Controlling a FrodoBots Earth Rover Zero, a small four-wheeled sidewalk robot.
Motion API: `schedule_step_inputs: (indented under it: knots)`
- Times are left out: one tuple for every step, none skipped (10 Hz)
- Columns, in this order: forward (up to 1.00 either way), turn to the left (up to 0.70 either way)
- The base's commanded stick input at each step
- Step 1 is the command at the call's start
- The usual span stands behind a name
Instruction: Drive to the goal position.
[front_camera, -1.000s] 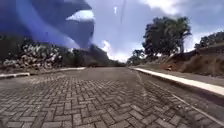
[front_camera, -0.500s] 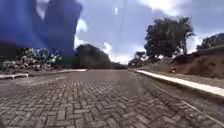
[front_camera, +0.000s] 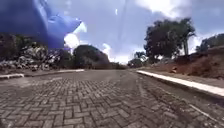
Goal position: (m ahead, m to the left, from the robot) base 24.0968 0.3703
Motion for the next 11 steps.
schedule_step_inputs:
  knots:
    - [0.70,0.00]
    - [0.70,0.00]
    - [0.70,0.00]
    - [0.70,0.00]
    - [0.70,0.00]
    - [0.70,0.00]
    - [0.70,0.00]
    - [0.70,0.00]
    - [0.70,0.00]
    - [0.70,0.00]
    - [0.70,0.00]
